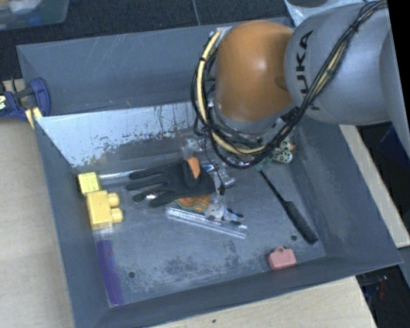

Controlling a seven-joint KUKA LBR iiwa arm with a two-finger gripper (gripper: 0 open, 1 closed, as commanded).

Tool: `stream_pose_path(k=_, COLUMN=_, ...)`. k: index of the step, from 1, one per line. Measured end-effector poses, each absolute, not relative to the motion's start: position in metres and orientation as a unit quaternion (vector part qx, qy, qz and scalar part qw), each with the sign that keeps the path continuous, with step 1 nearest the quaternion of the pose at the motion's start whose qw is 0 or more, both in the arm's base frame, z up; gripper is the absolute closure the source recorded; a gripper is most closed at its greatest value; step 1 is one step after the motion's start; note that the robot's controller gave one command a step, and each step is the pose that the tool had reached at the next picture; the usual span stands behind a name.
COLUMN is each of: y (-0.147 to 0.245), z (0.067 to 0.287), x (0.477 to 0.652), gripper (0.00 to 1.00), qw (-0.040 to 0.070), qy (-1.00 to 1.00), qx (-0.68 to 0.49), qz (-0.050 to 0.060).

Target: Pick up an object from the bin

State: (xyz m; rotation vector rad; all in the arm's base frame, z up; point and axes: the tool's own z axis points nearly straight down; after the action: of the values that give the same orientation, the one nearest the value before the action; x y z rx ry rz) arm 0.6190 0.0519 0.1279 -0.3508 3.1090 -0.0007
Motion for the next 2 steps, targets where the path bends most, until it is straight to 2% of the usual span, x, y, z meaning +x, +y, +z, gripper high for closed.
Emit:
stream_pose_path(k=1, y=0.074, z=0.069, x=0.625, gripper=0.0, qw=0.009, qy=0.999, qx=-0.042, qz=0.004)
stream_pose_path(k=2, y=0.023, z=0.073, x=0.585, gripper=1.0, qw=0.013, qy=0.999, qx=-0.037, qz=-0.002)
